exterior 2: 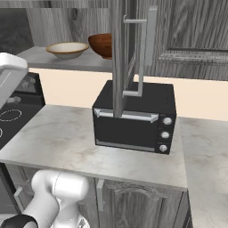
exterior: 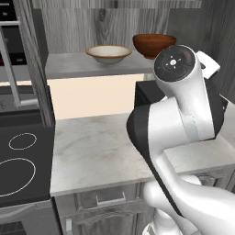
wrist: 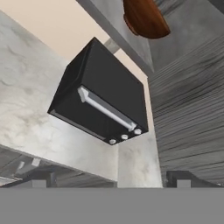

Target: Move the bowls from the cabinet to the plates on the dining table.

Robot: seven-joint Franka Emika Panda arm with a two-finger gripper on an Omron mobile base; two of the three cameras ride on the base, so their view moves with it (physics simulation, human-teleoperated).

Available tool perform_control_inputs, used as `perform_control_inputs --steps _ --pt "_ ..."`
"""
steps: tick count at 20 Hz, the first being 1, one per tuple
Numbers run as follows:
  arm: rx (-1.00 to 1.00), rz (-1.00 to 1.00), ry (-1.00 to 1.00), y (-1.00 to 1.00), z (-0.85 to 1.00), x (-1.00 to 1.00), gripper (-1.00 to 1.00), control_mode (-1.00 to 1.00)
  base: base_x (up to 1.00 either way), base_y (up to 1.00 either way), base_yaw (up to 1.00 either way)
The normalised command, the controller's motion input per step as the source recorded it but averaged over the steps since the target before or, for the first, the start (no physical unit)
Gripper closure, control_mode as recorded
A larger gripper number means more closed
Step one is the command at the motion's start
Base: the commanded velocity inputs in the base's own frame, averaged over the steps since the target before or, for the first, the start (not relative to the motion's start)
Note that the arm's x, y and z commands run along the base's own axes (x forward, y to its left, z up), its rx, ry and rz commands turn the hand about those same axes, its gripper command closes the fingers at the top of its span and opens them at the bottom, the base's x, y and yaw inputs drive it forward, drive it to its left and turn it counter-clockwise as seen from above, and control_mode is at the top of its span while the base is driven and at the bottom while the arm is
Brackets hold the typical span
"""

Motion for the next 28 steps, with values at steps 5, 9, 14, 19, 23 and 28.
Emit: perform_control_inputs --steps 5,9,14,19,23,28 --pt "-0.02 -0.03 -0.11 -0.15 0.01 0.24 -1.00 -1.00 0.00 0.00 0.00" --pt "-0.03 -0.03 -0.13 -0.14 0.00 0.27 -1.00 -1.00 0.00 0.00 0.00" --pt "-0.02 -0.04 -0.08 -0.12 0.08 0.28 -1.00 -1.00 0.00 0.00 0.00" --pt "0.00 -0.05 -0.02 -0.09 0.20 0.29 -1.00 -1.00 0.00 0.00 0.00" --pt "0.00 -0.04 -0.01 -0.08 0.24 0.29 -1.00 -1.00 0.00 0.00 0.00" --pt "-0.01 -0.04 -0.01 -0.09 0.12 0.32 -1.00 -1.00 0.00 0.00 0.00"
